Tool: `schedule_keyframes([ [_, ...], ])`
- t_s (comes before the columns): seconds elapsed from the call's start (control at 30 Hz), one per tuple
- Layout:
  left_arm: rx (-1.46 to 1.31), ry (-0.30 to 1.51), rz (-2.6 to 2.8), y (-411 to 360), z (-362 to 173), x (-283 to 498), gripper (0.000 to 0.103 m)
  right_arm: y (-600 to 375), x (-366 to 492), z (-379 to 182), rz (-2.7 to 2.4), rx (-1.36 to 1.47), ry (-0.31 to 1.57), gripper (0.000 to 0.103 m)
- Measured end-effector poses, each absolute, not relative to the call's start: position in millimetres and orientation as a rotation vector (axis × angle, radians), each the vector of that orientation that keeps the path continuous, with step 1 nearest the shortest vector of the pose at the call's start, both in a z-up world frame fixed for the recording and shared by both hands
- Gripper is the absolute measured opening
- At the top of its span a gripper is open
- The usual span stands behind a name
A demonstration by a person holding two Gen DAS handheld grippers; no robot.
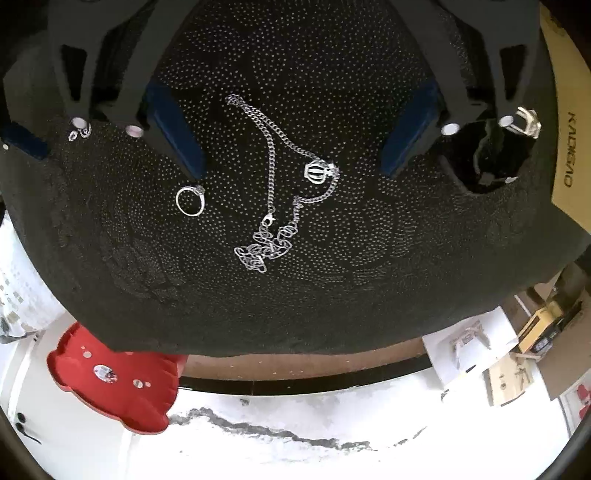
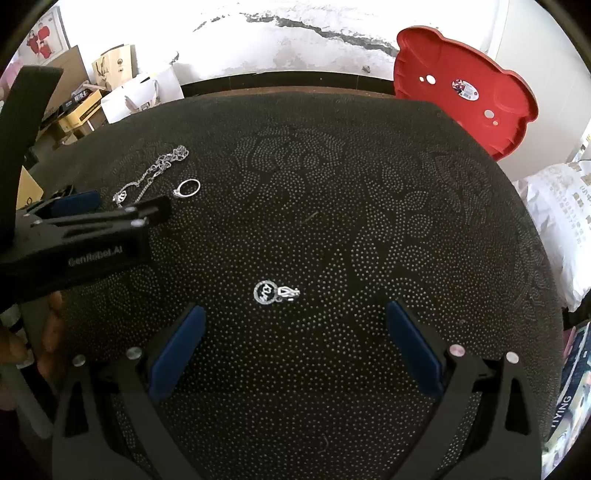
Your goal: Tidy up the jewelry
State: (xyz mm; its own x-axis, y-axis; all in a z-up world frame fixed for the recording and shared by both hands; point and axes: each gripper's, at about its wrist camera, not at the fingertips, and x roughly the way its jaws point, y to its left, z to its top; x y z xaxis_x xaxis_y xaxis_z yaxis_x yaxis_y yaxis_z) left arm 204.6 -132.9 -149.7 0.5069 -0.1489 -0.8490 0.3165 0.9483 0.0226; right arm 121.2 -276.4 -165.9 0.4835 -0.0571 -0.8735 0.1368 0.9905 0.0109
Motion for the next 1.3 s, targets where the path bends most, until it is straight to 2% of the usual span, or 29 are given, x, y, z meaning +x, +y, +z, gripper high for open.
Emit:
schedule_keyframes([
  [0.07,0.193,0.999,-0.281,-135,-147,203,0.075,-276,121,-166,-0.115,0.081,1.063,0.095],
  [0.13,0.19,1.002,-0.284,-136,-148,203,0.067,-277,121,-165,-0.114,0.08,1.064,0.095],
  [0.23,0.188,1.005,-0.277,-136,-144,200,0.044,-276,121,-165,-0.115,0.08,1.065,0.095],
  [0.27,0.194,0.999,-0.271,-136,-144,199,0.032,-276,122,-165,-0.115,0.079,1.065,0.095],
  [0.37,0.221,0.982,-0.262,-137,-144,194,0.016,-277,122,-165,-0.113,0.079,1.067,0.095],
  [0.6,0.205,0.99,-0.268,-131,-143,192,0.015,-277,120,-163,-0.107,0.079,1.064,0.092],
  [0.73,0.197,0.974,-0.259,-126,-134,193,0.015,-276,118,-156,-0.106,0.082,1.046,0.06],
  [0.8,0.186,0.976,-0.263,-123,-129,193,0.015,-274,117,-155,-0.092,0.077,1.044,0.053],
  [0.87,0.199,0.956,-0.262,-120,-122,190,0.015,-273,116,-152,-0.076,0.092,1.036,0.017],
  [1.3,0.188,0.95,-0.258,-95,-106,172,0.015,-273,98,-136,-0.066,0.096,0.993,0.017],
])
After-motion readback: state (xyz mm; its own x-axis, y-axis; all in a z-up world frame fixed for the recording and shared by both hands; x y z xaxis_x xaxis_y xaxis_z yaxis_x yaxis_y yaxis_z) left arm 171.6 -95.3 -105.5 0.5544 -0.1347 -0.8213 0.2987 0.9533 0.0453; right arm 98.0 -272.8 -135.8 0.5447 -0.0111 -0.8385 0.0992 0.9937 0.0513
